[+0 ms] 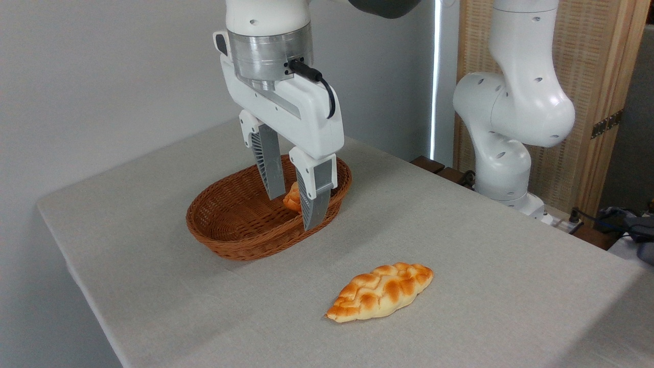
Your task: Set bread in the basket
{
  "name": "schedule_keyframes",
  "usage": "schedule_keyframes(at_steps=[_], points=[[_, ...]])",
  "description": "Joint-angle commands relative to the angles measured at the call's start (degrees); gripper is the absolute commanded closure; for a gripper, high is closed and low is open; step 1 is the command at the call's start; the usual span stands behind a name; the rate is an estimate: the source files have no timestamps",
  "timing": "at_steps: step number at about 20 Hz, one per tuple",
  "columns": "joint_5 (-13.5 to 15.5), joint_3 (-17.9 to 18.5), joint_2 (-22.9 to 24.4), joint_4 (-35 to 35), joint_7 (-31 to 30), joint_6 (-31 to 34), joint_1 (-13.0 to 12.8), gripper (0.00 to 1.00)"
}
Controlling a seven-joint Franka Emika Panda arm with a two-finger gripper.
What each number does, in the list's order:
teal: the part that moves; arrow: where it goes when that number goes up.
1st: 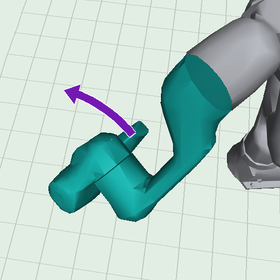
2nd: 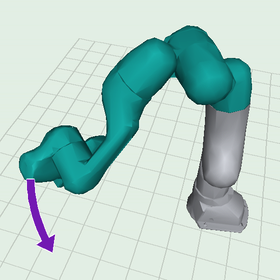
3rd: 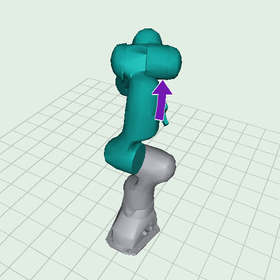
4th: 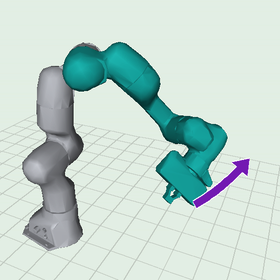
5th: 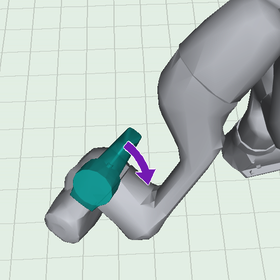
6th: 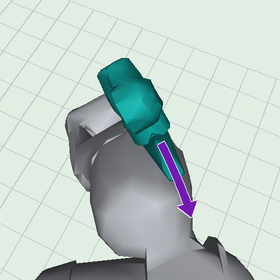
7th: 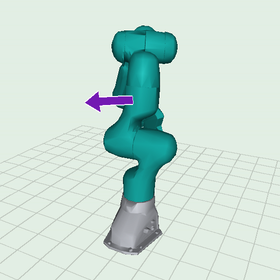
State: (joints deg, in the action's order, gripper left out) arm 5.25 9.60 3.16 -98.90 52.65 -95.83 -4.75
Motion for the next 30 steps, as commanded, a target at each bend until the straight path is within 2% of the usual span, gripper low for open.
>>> schedule_keyframes(at_steps=[1,7,13,14,17,18,24,26,30], points=[[0.82,1.21,0.09,0.81,0.96,2.67,-0.62,0.00],[0.47,1.30,1.76,-0.68,1.04,1.53,-0.53,0.00],[-0.06,1.48,2.03,-11.83,3.15,-4.53,-0.44,0.00],[-0.84,2.17,2.03,-13.67,3.76,-5.67,-0.44,0.00],[-6.55,2.97,1.94,-17.29,9.03,-6.73,-0.44,0.00],[-7.26,3.15,1.85,-17.82,10.18,-6.91,-0.44,0.00],[-7.97,4.29,1.24,-23.53,11.68,-11.12,-0.44,0.00],[-9.11,4.29,1.15,-25.11,11.68,-13.06,-0.44,0.00],[-9.46,4.29,0.88,-26.17,11.68,-13.50,-0.44,0.00]])
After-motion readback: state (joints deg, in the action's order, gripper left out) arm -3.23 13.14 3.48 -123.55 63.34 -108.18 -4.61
